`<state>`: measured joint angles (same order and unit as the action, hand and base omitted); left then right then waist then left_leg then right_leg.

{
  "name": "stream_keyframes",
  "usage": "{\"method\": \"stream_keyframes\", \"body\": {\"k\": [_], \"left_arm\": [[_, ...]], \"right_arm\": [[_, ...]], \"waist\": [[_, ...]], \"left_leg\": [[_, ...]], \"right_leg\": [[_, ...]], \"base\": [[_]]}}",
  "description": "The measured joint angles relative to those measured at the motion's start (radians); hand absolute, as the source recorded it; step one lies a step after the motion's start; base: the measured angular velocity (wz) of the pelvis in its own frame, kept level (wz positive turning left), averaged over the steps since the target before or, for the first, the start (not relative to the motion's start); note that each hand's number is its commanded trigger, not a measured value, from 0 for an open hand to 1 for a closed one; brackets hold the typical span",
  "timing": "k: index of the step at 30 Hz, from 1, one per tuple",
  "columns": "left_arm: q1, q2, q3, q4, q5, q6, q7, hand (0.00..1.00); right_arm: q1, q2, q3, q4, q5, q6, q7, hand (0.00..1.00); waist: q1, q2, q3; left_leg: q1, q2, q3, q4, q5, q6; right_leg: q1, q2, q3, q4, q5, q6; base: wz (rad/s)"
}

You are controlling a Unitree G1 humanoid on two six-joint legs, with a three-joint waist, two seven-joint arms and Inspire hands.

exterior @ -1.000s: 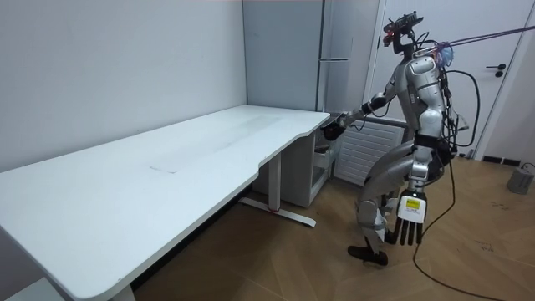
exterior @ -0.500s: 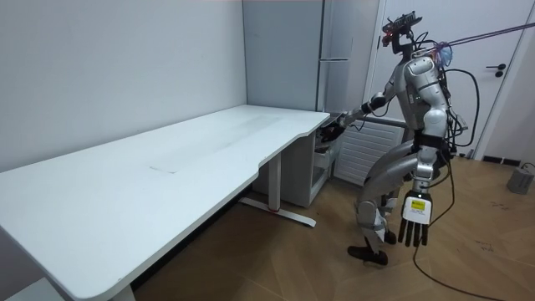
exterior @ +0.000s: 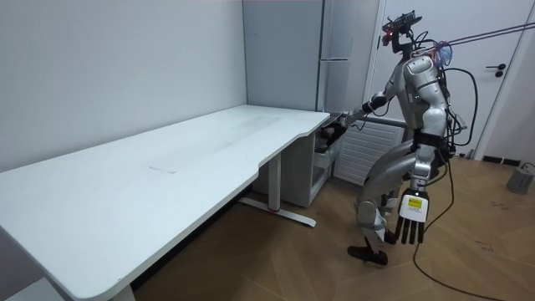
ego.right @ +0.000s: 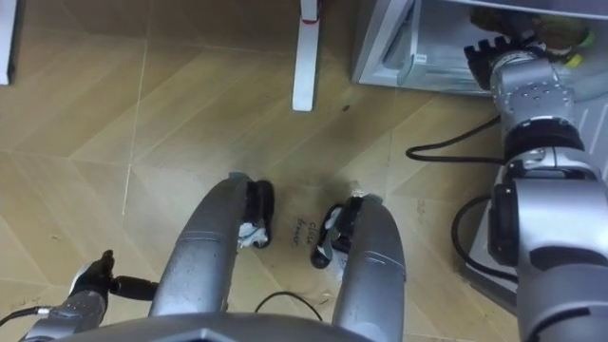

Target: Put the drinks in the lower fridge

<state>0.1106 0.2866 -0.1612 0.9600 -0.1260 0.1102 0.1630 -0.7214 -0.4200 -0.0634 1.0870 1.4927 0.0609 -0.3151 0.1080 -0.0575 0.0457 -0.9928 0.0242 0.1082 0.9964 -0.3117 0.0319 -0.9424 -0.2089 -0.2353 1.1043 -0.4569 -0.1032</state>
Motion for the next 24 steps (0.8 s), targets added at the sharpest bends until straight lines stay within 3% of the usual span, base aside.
{"method": "stream_keyframes", "body": {"k": [9,15,24], "left_arm": [[0.007,0.0,-0.001,-0.006,0.0,0.016,-0.004,0.0],[0.007,0.0,-0.008,-0.005,-0.002,0.02,-0.028,0.0],[0.006,0.001,-0.009,0.005,-0.001,-0.002,-0.044,0.0]], "right_arm": [[0.015,0.0,0.001,0.035,-0.028,0.006,0.039,0.0],[0.025,-0.001,0.002,0.045,-0.071,0.006,0.069,0.0],[0.065,-0.003,0.055,0.046,-0.071,0.006,0.12,0.0]], "waist": [[0.009,0.017,-0.0029],[0.007,0.021,-0.0028],[0.006,0.02,-0.0021]], "left_leg": [[0.07,0.0,0.005,-0.059,0.003,0.002],[0.119,0.0,0.027,-0.142,0.022,0.003],[0.193,0.016,0.066,-0.206,0.023,0.003]], "right_leg": [[0.069,0.006,-0.007,-0.063,0.009,0.012],[0.107,0.014,-0.001,-0.136,0.033,0.02],[0.168,0.023,0.008,-0.201,0.04,0.031]], "base": [[0.0],[-0.02],[-0.04]]}}
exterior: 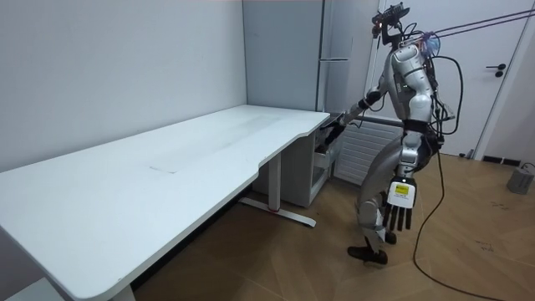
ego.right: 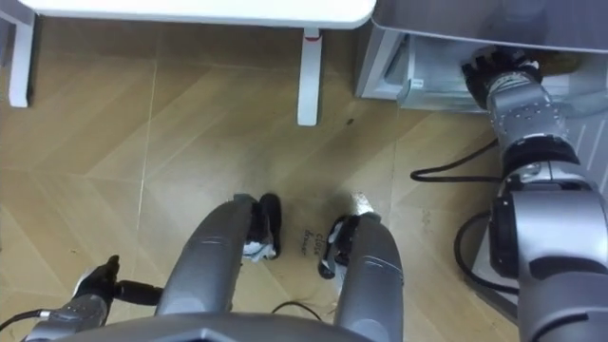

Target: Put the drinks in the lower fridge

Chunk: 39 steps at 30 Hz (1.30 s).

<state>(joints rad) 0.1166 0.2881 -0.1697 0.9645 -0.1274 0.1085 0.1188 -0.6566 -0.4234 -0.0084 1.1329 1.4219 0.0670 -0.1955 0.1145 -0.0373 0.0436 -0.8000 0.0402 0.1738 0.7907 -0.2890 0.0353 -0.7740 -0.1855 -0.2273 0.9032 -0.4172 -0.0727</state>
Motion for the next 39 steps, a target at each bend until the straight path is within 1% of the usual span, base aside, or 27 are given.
{"method": "stream_keyframes", "body": {"k": [2,6,9,10,11,15,17,19,21,23,26,30,32,33,35,36,37,38,39], "left_arm": [[0.0,0.0,-0.001,0.0,0.0,-0.001,-0.002,0.0],[-0.001,0.0,-0.002,0.0,0.0,-0.005,-0.003,0.0],[-0.001,0.0,-0.015,0.0,0.001,-0.005,-0.004,0.0],[-0.001,0.0,-0.021,0.001,0.001,-0.005,-0.004,0.0],[-0.001,0.0,-0.027,0.002,0.0,-0.005,-0.004,0.0],[-0.007,0.0,-0.04,0.008,0.001,0.0,-0.017,0.0],[-0.009,0.0,-0.038,0.008,0.001,0.0,-0.023,0.0],[-0.011,-0.001,-0.038,0.008,0.001,0.001,-0.025,0.0],[-0.012,-0.003,-0.031,0.007,0.001,0.002,-0.035,0.0],[-0.013,-0.002,-0.023,0.008,0.001,0.002,-0.046,0.0],[-0.017,-0.002,-0.017,0.022,0.001,0.002,-0.051,0.0],[-0.039,-0.002,-0.009,0.051,-0.003,-0.001,-0.056,0.0],[-0.04,-0.002,-0.008,0.067,-0.018,-0.007,-0.057,0.0],[-0.04,-0.002,-0.007,0.072,-0.017,-0.007,-0.058,0.0],[-0.041,-0.002,-0.006,0.089,-0.011,-0.008,-0.063,0.0],[-0.041,-0.002,-0.006,0.094,-0.011,-0.008,-0.063,0.0],[-0.045,-0.002,-0.006,0.105,-0.017,-0.008,-0.062,0.0],[-0.04,-0.002,-0.002,0.108,-0.022,-0.008,-0.061,0.0],[-0.037,-0.002,0.001,0.107,-0.024,-0.008,-0.061,0.0]], "right_arm": [[0.003,0.0,0.02,0.0,0.0,0.0,0.008,0.0],[0.006,0.0,0.027,0.0,-0.002,0.0,0.027,0.0],[0.008,0.0,0.029,0.0,-0.002,0.0,0.036,0.0],[0.008,0.0,0.032,0.001,-0.002,0.0,0.036,0.0],[0.011,0.0,0.041,0.004,-0.007,0.0,0.037,0.0],[0.021,-0.002,0.058,0.012,-0.026,0.0,0.051,0.0],[0.04,-0.007,0.065,0.011,-0.053,0.0,0.074,0.0],[0.056,-0.009,0.065,0.006,-0.059,0.0,0.084,0.0],[0.064,-0.009,0.064,0.005,-0.068,0.002,0.088,0.0],[0.092,-0.009,0.063,-0.013,-0.076,0.003,0.093,0.0],[0.109,-0.009,0.063,-0.015,-0.085,0.023,0.099,0.0],[0.138,-0.008,0.063,-0.056,-0.094,0.023,0.104,0.0],[0.199,-0.004,0.063,-0.11,-0.095,0.023,0.122,0.0],[0.217,-0.004,0.063,-0.121,-0.095,0.023,0.126,0.0],[0.281,-0.003,0.063,-0.165,-0.095,0.023,0.13,0.0],[0.296,-0.002,0.063,-0.177,-0.095,0.023,0.131,0.0],[0.326,0.001,0.063,-0.202,-0.096,0.022,0.133,0.0],[0.348,0.012,0.06,-0.221,-0.101,0.018,0.134,0.0],[0.36,0.02,0.06,-0.23,-0.108,0.018,0.134,0.0]], "waist": [[-0.001,-0.001,0.0004],[-0.001,-0.001,0.0009],[0.0,-0.002,0.0013],[0.0,-0.001,0.0019],[-0.001,0.0,0.0045],[-0.002,-0.002,0.0064],[-0.003,-0.002,0.0062],[-0.003,-0.002,0.0062],[-0.006,-0.001,0.0057],[-0.008,-0.001,0.0056],[-0.01,0.0,0.0053],[-0.016,0.001,0.0049],[-0.031,0.001,0.0045],[-0.033,0.001,0.0044],[-0.035,0.0,0.0028],[-0.036,0.0,0.0013],[-0.041,0.001,-0.0022],[-0.054,0.0,-0.0089],[-0.059,-0.001,-0.0152]], "left_leg": [[0.013,0.001,0.014,-0.011,0.0,0.0],[0.019,0.002,0.017,-0.018,0.0,0.001],[0.026,0.003,0.018,-0.028,0.0,0.001],[0.03,0.003,0.019,-0.029,0.0,0.001],[0.037,0.003,0.019,-0.033,0.001,0.001],[0.058,0.007,0.026,-0.048,0.001,0.001],[0.067,0.015,0.031,-0.048,0.001,0.001],[0.076,0.018,0.035,-0.052,0.001,0.001],[0.086,0.017,0.033,-0.053,0.001,0.001],[0.108,0.016,0.031,-0.065,0.001,0.001],[0.133,0.017,0.034,-0.07,0.001,0.001],[0.142,0.017,0.036,-0.07,0.001,0.001],[0.166,0.02,0.036,-0.076,0.001,0.001],[0.178,0.021,0.036,-0.082,0.001,0.001],[0.231,0.024,0.038,-0.113,0.0,0.001],[0.243,0.025,0.04,-0.119,0.0,0.001],[0.263,0.025,0.042,-0.129,0.0,0.001],[0.282,0.026,0.043,-0.146,0.0,0.001],[0.29,0.026,0.043,-0.156,0.0,0.001]], "right_leg": [[0.007,0.002,0.007,-0.009,0.002,0.003],[0.009,0.006,0.012,-0.019,0.005,0.004],[0.011,0.006,0.018,-0.022,0.006,0.006],[0.015,0.008,0.02,-0.025,0.007,0.007],[0.024,0.012,0.019,-0.034,0.009,0.008],[0.046,0.013,0.018,-0.05,0.01,0.01],[0.061,0.016,0.011,-0.063,0.011,0.011],[0.075,0.019,0.008,-0.072,0.012,0.013],[0.087,0.02,0.007,-0.08,0.012,0.014],[0.111,0.02,0.003,-0.093,0.013,0.016],[0.141,0.022,0.001,-0.106,0.013,0.018],[0.15,0.022,0.001,-0.107,0.014,0.019],[0.183,0.023,-0.009,-0.124,0.014,0.02],[0.196,0.027,-0.009,-0.133,0.016,0.022],[0.251,0.04,-0.009,-0.176,0.026,0.028],[0.261,0.041,-0.008,-0.184,0.028,0.029],[0.283,0.047,-0.005,-0.2,0.034,0.034],[0.302,0.051,-0.006,-0.221,0.043,0.035],[0.31,0.053,-0.006,-0.232,0.048,0.037]], "base": [[-0.08],[-0.05],[-0.01],[-0.04],[-0.04],[0.0],[0.02],[0.02],[0.0],[0.0],[0.0],[0.01],[0.06],[0.0],[-0.1],[-0.13],[-0.12],[-0.12],[-0.14]]}}
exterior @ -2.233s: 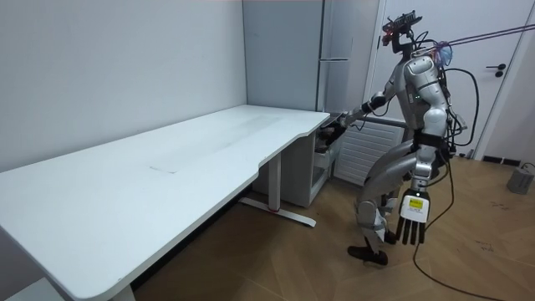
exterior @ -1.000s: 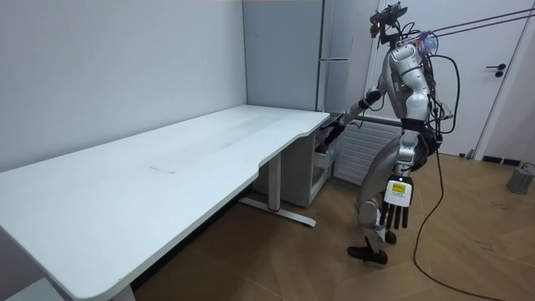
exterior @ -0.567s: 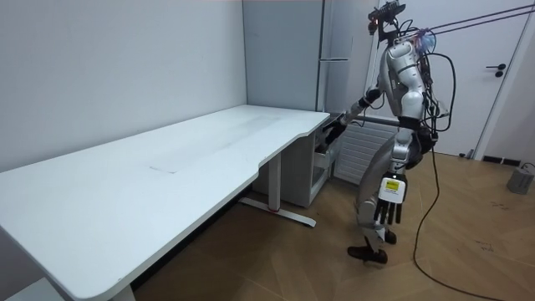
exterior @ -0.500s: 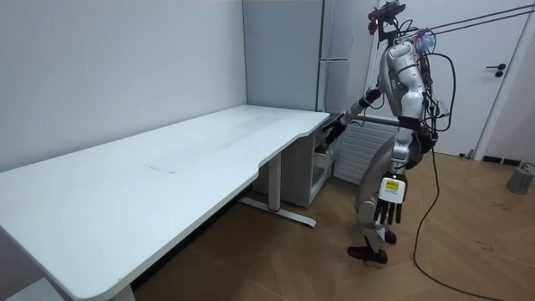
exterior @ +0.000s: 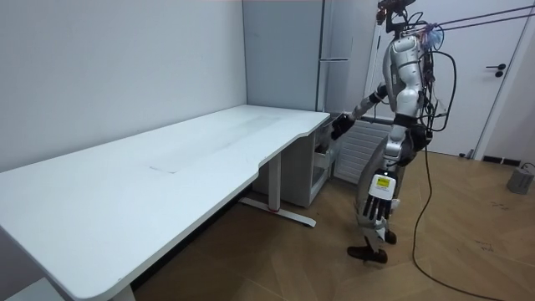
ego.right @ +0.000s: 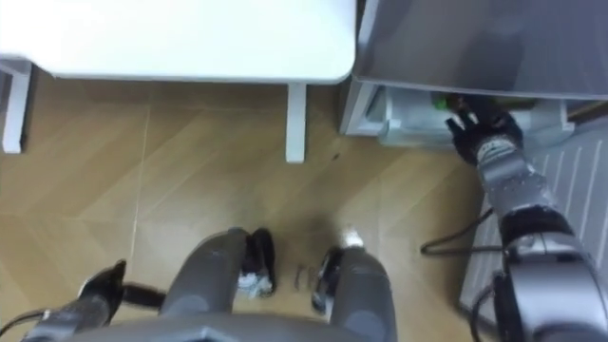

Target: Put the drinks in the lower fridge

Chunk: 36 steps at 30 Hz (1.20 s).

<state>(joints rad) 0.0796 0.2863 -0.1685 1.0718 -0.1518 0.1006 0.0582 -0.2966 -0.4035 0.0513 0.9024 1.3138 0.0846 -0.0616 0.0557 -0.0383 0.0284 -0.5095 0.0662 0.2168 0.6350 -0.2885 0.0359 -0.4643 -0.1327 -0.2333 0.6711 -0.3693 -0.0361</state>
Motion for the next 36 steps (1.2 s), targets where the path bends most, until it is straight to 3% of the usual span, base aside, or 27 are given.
{"method": "stream_keyframes", "body": {"k": [1,2,5,8,11,16,21,28,32,36], "left_arm": [[0.006,-0.001,0.0,0.0,-0.012,-0.003,0.0,0.0],[0.006,-0.004,0.0,0.0,-0.015,-0.008,0.0,0.0],[0.006,-0.007,0.003,0.004,-0.021,-0.03,0.003,0.0],[0.009,-0.007,0.004,0.002,-0.043,-0.039,0.011,0.0],[0.01,-0.012,0.009,-0.002,-0.054,-0.042,0.019,0.0],[0.021,-0.027,0.007,-0.002,-0.095,-0.039,0.028,0.0],[0.024,-0.047,0.005,0.001,-0.101,-0.043,0.042,0.0],[0.026,-0.061,0.011,0.021,-0.111,-0.075,0.044,0.0],[0.025,-0.064,0.012,0.019,-0.101,-0.08,0.041,0.0],[0.021,-0.07,0.02,0.021,-0.098,-0.079,0.039,0.0]], "right_arm": [[0.022,0.016,-0.006,-0.015,-0.025,-0.004,0.0,0.0],[0.034,0.023,-0.006,-0.017,-0.045,-0.007,0.0,0.0],[0.079,0.033,-0.005,-0.023,-0.041,-0.032,0.0,0.0],[0.125,0.063,-0.006,-0.023,-0.041,-0.06,-0.011,0.0],[0.163,0.081,-0.02,-0.021,0.0,-0.064,-0.042,0.0],[0.168,0.104,-0.037,0.0,0.079,-0.089,-0.121,0.0],[0.168,0.15,-0.056,0.035,0.179,-0.111,-0.145,0.0],[0.159,0.219,-0.153,0.086,0.311,-0.159,-0.125,0.0],[0.156,0.217,-0.165,0.111,0.326,-0.164,-0.065,0.0],[0.136,0.217,-0.203,0.159,0.326,-0.17,-0.027,0.0]], "waist": [[-0.006,-0.001,-0.0118],[-0.012,-0.001,-0.0163],[-0.017,-0.002,-0.0238],[-0.026,0.003,-0.0265],[-0.023,0.015,-0.0284],[-0.027,0.044,-0.0231],[-0.027,0.048,-0.0209],[-0.024,0.064,-0.0066],[-0.021,0.077,-0.0078],[-0.024,0.069,-0.004]], "left_leg": [[0.018,0.001,0.001,-0.017,0.0,0.0],[0.038,0.003,0.001,-0.027,0.0,0.0],[0.09,0.005,0.003,-0.061,0.0,0.001],[0.134,0.006,0.002,-0.087,0.0,0.003],[0.151,0.005,0.008,-0.099,0.001,0.005],[0.154,0.006,0.027,-0.109,0.003,0.008],[0.152,0.005,0.029,-0.117,0.006,0.004],[0.15,0.003,0.031,-0.119,0.006,0.005],[0.116,-0.003,0.03,-0.112,0.007,0.006],[0.089,-0.028,0.022,-0.083,0.008,0.008]], "right_leg": [[0.017,0.008,0.005,-0.023,0.012,0.004],[0.038,0.016,0.01,-0.045,0.024,0.006],[0.093,0.032,0.026,-0.1,0.049,0.017],[0.144,0.041,0.025,-0.142,0.067,0.023],[0.152,0.047,0.033,-0.158,0.077,0.029],[0.144,0.047,0.051,-0.152,0.078,0.028],[0.136,0.047,0.057,-0.15,0.078,0.027],[0.133,0.054,0.064,-0.156,0.078,0.028],[0.091,0.047,0.069,-0.133,0.078,0.027],[0.037,0.026,0.085,-0.057,0.048,0.029]], "base": [[-0.22],[-0.25],[-0.23],[-0.08],[-0.07],[-0.11],[-0.01],[0.0],[-0.01],[0.0]]}}
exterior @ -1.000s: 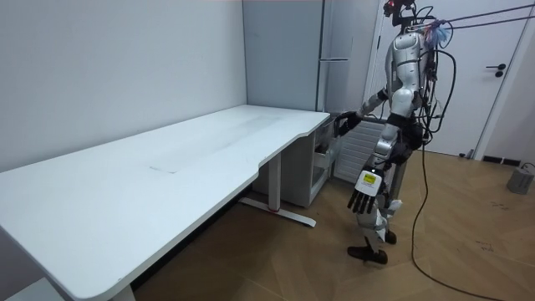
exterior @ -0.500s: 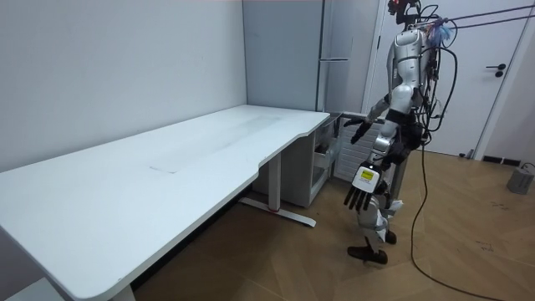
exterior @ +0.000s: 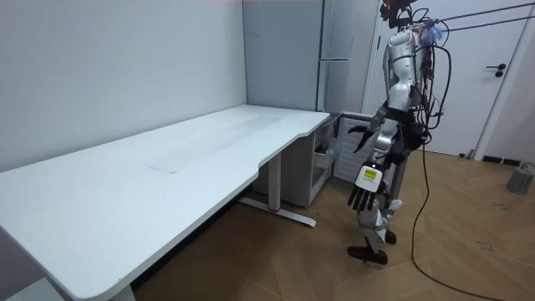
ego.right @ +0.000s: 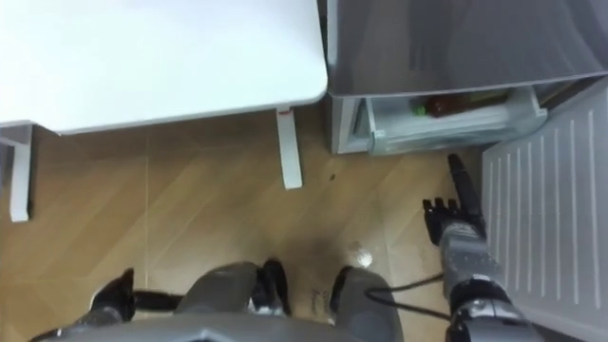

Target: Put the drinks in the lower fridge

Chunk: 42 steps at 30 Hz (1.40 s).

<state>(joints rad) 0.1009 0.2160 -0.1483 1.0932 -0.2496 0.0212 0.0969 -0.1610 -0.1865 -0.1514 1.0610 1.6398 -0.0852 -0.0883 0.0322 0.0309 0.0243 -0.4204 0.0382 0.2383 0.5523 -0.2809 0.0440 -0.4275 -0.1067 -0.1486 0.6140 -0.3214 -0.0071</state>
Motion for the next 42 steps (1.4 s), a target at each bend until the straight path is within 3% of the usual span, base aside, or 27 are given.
{"method": "stream_keyframes", "body": {"k": [4,10,12,15,17,22,28,31,32,35,42], "left_arm": [[-0.016,-0.002,0.012,0.011,0.001,0.006,0.002,0.0],[-0.006,0.022,0.011,0.023,0.007,0.024,0.01,0.0],[0.003,0.03,0.008,0.019,0.007,0.034,0.012,0.0],[0.006,0.034,0.007,0.006,0.008,0.047,0.01,0.0],[0.023,0.043,0.007,-0.026,0.008,0.052,0.009,0.0],[0.024,0.055,0.006,-0.072,0.009,0.069,-0.002,0.0],[0.027,0.085,-0.025,-0.115,0.014,0.072,-0.002,0.0],[0.026,0.086,-0.062,-0.131,0.014,0.078,-0.004,0.0],[0.026,0.087,-0.064,-0.133,0.018,0.078,-0.006,0.0],[0.027,0.095,-0.065,-0.149,0.019,0.079,-0.024,0.0],[0.027,0.123,-0.065,-0.171,0.016,0.077,-0.032,0.0]], "right_arm": [[-0.027,-0.004,-0.001,0.029,0.0,0.005,0.01,0.0],[-0.068,-0.021,0.0,0.078,-0.013,0.022,0.082,0.0],[-0.09,-0.031,0.008,0.09,-0.013,0.022,0.092,0.0],[-0.143,-0.075,0.012,0.096,-0.029,0.025,0.109,0.0],[-0.16,-0.11,0.014,0.095,-0.038,0.029,0.124,0.0],[-0.215,-0.174,0.06,0.095,-0.053,0.032,0.136,0.0],[-0.296,-0.215,0.11,0.035,-0.066,0.034,0.146,0.0],[-0.381,-0.231,0.111,0.029,-0.064,0.034,0.157,0.0],[-0.395,-0.237,0.123,0.031,-0.067,0.034,0.15,0.0],[-0.41,-0.253,0.155,0.023,-0.074,0.04,0.144,0.0],[-0.449,-0.287,0.195,0.005,-0.064,0.034,0.122,0.0]], "waist": [[0.003,-0.007,0.0035],[0.004,-0.013,0.0049],[0.018,-0.025,0.001],[0.023,-0.033,0.0021],[0.033,-0.033,0.0023],[0.055,-0.037,0.004],[0.054,-0.052,0.0073],[0.051,-0.056,0.0097],[0.053,-0.067,0.01],[0.056,-0.085,0.01],[0.072,-0.091,0.0114]], "left_leg": [[-0.082,0.004,-0.007,0.129,-0.03,0.001],[-0.241,0.036,-0.063,0.394,-0.147,-0.004],[-0.295,0.043,-0.061,0.464,-0.171,-0.005],[-0.387,0.045,-0.059,0.561,-0.193,0.001],[-0.442,0.055,-0.061,0.627,-0.208,0.005],[-0.56,0.057,-0.062,0.724,-0.218,0.011],[-0.705,0.055,-0.081,0.826,-0.218,0.012],[-0.738,0.051,-0.091,0.855,-0.218,0.011],[-0.74,0.051,-0.091,0.858,-0.218,0.011],[-0.777,0.054,-0.101,0.87,-0.215,0.007],[-0.824,0.054,-0.103,0.894,-0.217,0.01]], "right_leg": [[-0.08,-0.014,0.012,0.121,-0.047,-0.008],[-0.218,-0.019,0.008,0.367,-0.153,-0.025],[-0.28,-0.019,0.016,0.443,-0.176,-0.029],[-0.377,-0.047,0.023,0.554,-0.205,-0.034],[-0.429,-0.045,0.03,0.617,-0.224,-0.038],[-0.552,-0.051,0.044,0.724,-0.238,-0.044],[-0.689,-0.07,0.038,0.834,-0.255,-0.064],[-0.71,-0.088,0.022,0.864,-0.266,-0.075],[-0.71,-0.093,0.02,0.871,-0.272,-0.075],[-0.74,-0.096,0.011,0.88,-0.273,-0.077],[-0.787,-0.093,0.014,0.902,-0.273,-0.077]], "base": [[0.01],[0.05],[-0.05],[0.02],[0.03],[0.02],[0.1],[0.17],[0.17],[0.09],[-0.02]]}}
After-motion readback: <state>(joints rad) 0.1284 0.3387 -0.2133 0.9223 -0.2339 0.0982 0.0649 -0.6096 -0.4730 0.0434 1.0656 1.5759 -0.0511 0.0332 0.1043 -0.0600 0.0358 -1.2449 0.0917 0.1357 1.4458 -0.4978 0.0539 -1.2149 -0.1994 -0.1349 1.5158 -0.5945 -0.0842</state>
